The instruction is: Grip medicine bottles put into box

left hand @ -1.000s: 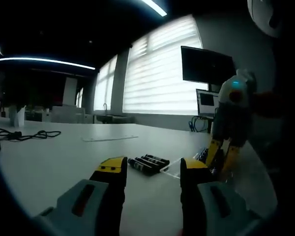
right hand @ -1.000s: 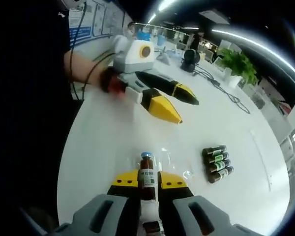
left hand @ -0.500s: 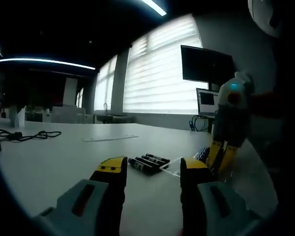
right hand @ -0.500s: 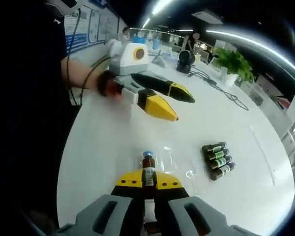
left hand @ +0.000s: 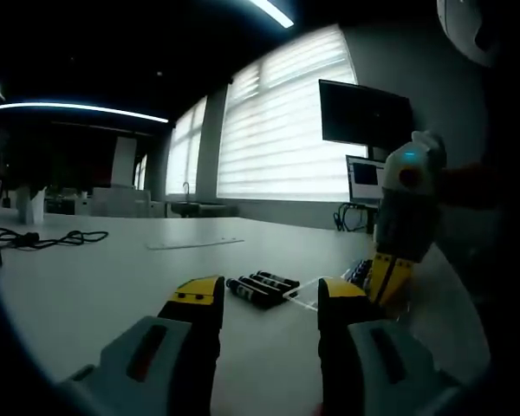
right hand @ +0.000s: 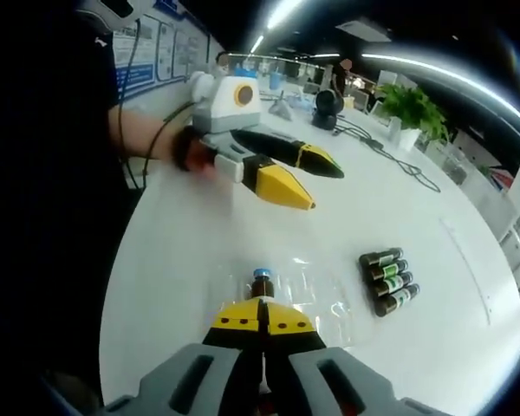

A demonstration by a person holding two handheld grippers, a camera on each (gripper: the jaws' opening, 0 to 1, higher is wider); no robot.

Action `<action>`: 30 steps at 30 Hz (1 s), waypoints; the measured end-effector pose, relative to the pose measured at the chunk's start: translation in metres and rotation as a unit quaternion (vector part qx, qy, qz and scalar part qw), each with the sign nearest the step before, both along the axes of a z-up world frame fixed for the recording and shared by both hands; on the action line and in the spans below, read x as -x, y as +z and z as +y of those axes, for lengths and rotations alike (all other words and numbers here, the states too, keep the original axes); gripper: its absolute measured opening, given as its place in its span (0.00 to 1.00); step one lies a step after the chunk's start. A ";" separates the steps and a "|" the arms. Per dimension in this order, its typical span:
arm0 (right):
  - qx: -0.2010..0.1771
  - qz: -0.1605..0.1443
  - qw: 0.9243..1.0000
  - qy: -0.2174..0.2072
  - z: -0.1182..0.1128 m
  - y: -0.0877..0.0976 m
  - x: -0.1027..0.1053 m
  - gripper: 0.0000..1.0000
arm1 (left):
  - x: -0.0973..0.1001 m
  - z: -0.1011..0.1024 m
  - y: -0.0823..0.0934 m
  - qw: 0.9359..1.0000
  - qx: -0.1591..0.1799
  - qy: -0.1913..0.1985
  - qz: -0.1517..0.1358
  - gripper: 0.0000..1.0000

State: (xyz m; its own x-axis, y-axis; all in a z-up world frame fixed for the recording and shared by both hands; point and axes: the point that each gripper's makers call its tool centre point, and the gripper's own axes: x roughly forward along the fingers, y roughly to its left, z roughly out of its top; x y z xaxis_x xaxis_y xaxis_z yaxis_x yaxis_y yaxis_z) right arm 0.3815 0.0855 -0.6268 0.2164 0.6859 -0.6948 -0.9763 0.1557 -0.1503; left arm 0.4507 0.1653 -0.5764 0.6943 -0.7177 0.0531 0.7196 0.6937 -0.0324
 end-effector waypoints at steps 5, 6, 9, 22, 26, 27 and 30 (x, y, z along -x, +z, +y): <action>0.010 -0.017 1.000 0.009 0.000 0.001 -0.002 0.00 | 0.000 0.000 0.000 1.000 0.000 0.000 0.000 0.36; 0.010 -0.024 1.000 0.005 0.000 0.001 -0.005 0.00 | 0.000 0.000 0.000 1.000 0.000 0.000 0.000 0.36; -0.008 -0.029 1.000 -0.005 0.003 0.006 -0.007 0.00 | 0.000 0.000 0.000 1.000 0.000 0.000 0.000 0.36; -0.061 -0.024 0.996 -0.065 0.004 0.026 -0.022 0.05 | 0.001 0.000 0.001 1.000 0.004 -0.002 -0.001 0.36; -0.063 -0.024 0.995 -0.069 0.004 0.027 -0.023 0.06 | 0.001 0.001 0.001 1.000 0.005 -0.003 -0.002 0.36; -0.063 -0.024 0.995 -0.069 0.004 0.028 -0.023 0.06 | 0.001 0.000 0.001 1.000 0.005 -0.003 -0.002 0.36; -0.064 -0.025 0.995 -0.073 0.005 0.029 -0.026 0.07 | 0.001 0.000 0.002 1.000 0.006 -0.003 -0.002 0.36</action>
State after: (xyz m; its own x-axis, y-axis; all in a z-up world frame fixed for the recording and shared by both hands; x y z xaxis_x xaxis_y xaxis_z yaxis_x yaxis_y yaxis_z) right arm 0.4071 0.0902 -0.5981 0.3522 0.7265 -0.5900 -0.9337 0.3164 -0.1677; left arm 0.4493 0.1654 -0.5746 0.6896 -0.7212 0.0659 0.7239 0.6888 -0.0378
